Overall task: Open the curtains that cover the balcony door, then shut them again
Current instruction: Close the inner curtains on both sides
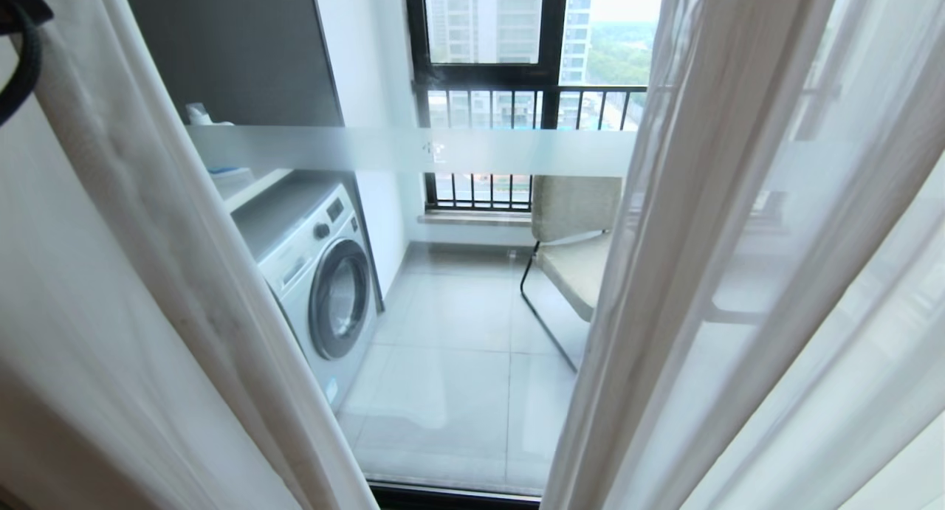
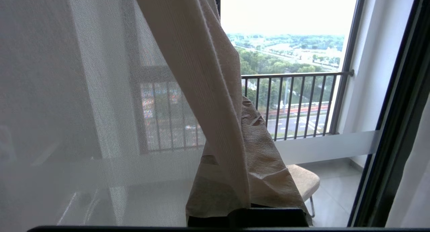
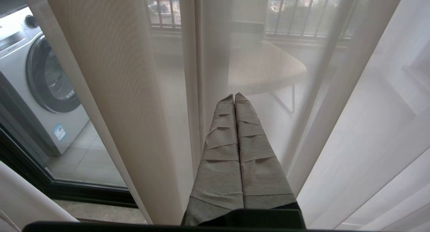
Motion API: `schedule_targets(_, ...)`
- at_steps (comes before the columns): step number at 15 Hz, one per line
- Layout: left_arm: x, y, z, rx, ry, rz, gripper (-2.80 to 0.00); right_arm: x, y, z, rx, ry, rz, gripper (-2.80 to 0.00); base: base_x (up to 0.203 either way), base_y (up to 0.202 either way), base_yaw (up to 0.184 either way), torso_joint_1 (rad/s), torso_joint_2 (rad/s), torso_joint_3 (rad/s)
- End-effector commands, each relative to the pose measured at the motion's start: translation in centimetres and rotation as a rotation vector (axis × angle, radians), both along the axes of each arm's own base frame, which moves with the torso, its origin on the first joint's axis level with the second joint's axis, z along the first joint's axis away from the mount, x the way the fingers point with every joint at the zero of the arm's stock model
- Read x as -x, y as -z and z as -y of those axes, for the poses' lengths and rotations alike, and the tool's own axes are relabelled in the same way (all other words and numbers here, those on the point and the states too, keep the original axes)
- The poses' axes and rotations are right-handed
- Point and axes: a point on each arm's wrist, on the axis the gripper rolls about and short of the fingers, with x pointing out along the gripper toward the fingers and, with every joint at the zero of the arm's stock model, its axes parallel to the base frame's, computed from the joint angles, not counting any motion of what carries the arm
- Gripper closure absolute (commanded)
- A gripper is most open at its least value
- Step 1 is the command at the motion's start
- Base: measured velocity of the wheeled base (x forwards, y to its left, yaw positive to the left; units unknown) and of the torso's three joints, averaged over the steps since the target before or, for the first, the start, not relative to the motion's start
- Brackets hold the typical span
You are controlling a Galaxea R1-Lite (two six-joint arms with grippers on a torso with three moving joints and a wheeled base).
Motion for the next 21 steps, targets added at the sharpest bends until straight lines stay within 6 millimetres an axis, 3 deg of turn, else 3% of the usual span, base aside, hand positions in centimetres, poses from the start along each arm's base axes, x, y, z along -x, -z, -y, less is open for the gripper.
schedule_targets(1,0.41,-0.29,0.33,0.004,0.026,0.014,0.00,0.00,0.00,0.00,0.001,0.001,0.000,0.00,0.000,-0.193,0.002,0.007,0.00,-0.001)
schedule_targets(21,-0.02,-0.42,0.81,0.003,0.048,0.012,0.00,0.00,0.00,0.00,0.001,-0.001,0.000,0.00,0.000,-0.192,0.003,0.003,0.00,0.002)
